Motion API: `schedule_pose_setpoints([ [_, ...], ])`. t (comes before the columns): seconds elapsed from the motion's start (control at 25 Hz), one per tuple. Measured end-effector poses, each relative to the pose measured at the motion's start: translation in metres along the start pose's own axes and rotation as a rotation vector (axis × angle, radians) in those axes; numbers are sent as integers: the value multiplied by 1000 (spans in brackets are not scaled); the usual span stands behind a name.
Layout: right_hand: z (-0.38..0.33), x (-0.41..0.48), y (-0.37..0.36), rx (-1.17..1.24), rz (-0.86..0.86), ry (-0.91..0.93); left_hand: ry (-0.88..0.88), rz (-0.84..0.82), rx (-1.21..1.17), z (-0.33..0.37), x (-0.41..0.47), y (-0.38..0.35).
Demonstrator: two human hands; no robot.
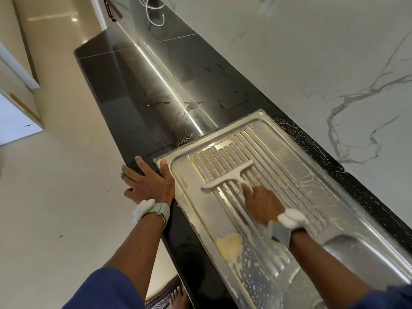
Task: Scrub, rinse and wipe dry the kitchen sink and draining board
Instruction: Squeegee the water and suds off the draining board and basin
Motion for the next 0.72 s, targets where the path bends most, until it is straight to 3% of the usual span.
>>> schedule_pose_setpoints([
  [0.2,66,-119,-33,-18,10,-12,-320,-18,101,20,-5,-2],
  [0.32,98,-155,-24,-108,-94,-61,-499,-86,124,37,-3,-13],
  [0.4,82,-135,-5,43,-121,-47,-543,-111,117,50,3,-21],
  [0.48,47,-87,17,219,-9,-68,-542,-136,103,63,11,-31],
  [0.72,-36,78,27,46,-1,-2,-544,-133,127,66,15,-33],
])
Point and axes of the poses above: each hand's wrist, its own x-axis towards the middle knuckle, its own y-axis out of the back of the hand, z = x × y, the point moved 6 cm from there along x, towards the middle knuckle, and after that the axes turned 8 degrees about -x, right-handed, at the moved point
